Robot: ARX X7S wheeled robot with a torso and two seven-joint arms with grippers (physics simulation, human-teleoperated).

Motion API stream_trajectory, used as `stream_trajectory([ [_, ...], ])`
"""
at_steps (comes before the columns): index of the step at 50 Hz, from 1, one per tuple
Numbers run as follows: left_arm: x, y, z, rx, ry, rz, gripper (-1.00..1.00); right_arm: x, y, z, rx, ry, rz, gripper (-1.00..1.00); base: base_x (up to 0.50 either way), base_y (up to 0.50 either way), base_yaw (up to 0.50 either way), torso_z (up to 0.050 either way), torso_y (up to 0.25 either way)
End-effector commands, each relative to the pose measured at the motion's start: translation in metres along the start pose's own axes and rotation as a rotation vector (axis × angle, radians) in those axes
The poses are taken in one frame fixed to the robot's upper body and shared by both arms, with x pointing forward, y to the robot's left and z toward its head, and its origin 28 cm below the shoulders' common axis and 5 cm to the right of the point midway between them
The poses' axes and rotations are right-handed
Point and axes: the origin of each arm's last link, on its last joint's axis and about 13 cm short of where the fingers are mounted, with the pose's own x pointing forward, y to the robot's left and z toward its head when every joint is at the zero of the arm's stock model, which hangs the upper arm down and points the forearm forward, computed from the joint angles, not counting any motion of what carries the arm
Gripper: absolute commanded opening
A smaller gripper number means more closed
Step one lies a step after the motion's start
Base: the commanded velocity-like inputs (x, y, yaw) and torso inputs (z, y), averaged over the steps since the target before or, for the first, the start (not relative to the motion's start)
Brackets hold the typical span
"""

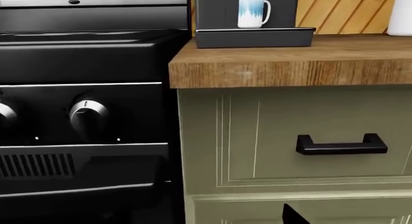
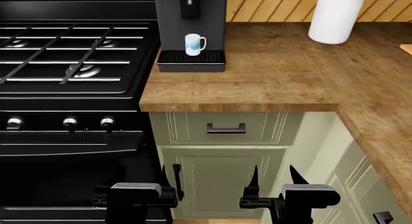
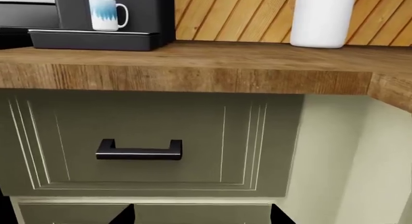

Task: Press the button on the coffee machine to serve coffee.

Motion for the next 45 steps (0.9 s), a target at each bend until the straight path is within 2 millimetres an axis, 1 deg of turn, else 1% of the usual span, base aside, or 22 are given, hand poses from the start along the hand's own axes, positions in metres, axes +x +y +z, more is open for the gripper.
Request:
stream_trajectory([
  [1,0.0,0.0004,0.0,0.002,0.0,0.004,1.0,0.0,0.0,0.0002,-0.005,0.0,-0.004,1.0,0.08,0.29,0.0,0.0,0.0],
  [22,-0.0012,0.0053,0.0002,-0.001,-0.008,0.004,1.0,-0.0005,0.0007,0.0005,-0.023,-0.004,0.0,1.0,0.08,0.28,0.0,0.0,0.0],
  [35,0.0003,0.0013,-0.0006,0.018,0.006,0.004,1.0,-0.0002,0.0004,0.0006,-0.024,-0.005,-0.004,1.0,0.0,0.0,0.0,0.0,0.0],
  [45,-0.0014,0.0056,0.0006,0.001,-0.01,0.011,1.0,0.0001,0.0006,0.0003,-0.028,-0.002,-0.008,1.0,0.0,0.0,0.0,0.0,0.0],
])
